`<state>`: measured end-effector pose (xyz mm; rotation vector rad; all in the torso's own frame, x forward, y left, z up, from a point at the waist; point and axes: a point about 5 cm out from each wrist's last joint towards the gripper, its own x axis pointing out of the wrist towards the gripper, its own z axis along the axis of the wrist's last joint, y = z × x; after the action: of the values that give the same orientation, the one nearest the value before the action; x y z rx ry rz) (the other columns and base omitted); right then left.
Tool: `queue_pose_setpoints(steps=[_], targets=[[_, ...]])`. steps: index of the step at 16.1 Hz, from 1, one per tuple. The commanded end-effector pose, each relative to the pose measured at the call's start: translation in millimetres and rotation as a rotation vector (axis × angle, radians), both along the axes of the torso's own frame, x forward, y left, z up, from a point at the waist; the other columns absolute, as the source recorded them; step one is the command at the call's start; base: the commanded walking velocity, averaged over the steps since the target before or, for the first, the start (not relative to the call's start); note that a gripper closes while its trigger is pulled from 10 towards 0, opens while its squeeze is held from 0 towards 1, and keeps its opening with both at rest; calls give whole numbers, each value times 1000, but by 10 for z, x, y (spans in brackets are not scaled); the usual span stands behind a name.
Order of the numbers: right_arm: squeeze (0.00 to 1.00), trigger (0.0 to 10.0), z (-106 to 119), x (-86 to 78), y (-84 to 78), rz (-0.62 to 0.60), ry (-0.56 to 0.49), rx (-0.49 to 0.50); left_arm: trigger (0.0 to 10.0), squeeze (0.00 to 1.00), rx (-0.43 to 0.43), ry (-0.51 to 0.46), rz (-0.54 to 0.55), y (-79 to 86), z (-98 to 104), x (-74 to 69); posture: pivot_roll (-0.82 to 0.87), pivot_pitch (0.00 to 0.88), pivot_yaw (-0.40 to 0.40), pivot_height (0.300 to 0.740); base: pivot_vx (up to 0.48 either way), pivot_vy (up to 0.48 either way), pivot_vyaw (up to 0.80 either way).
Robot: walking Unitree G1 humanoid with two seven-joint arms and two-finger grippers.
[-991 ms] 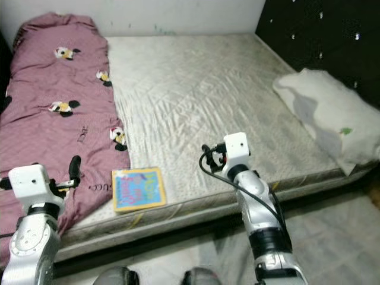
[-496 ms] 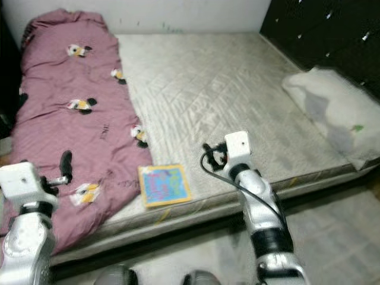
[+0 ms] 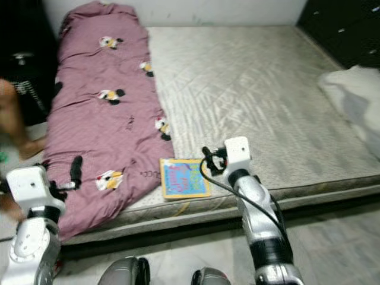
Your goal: Clean up the room
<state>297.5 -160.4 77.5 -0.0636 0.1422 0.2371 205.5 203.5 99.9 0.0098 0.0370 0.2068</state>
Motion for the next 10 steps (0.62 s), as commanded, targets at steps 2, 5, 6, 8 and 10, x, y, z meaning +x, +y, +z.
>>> queue_pose_setpoints(steps=[2, 5, 6, 8, 10], targets=[[0, 10000, 95, -90, -166, -98, -39, 15, 10000, 0, 43, -7, 41, 46, 19, -117, 27, 109, -44, 740, 0, 0, 0], [0, 10000, 78, -385, -360, -183, -17, -3, 10000, 0, 98, 24, 125, 138, -16, -346, 23, 120, -35, 740, 0, 0, 0], [0, 10000, 56, -469, -393, -185, 1, -15, 10000, 0, 83, 40, 122, 134, -43, -378, 19, 126, -34, 740, 0, 0, 0], [0, 10000, 9, -574, -446, -189, 32, -29, 10000, 0, 73, 41, 91, 94, -39, -353, 10, 137, -34, 740, 0, 0, 0], [0, 10000, -39, -607, -464, -181, 51, -40, 10000, 0, 60, 32, 75, 53, -32, -296, 3, 133, -31, 740, 0, 0, 0]])
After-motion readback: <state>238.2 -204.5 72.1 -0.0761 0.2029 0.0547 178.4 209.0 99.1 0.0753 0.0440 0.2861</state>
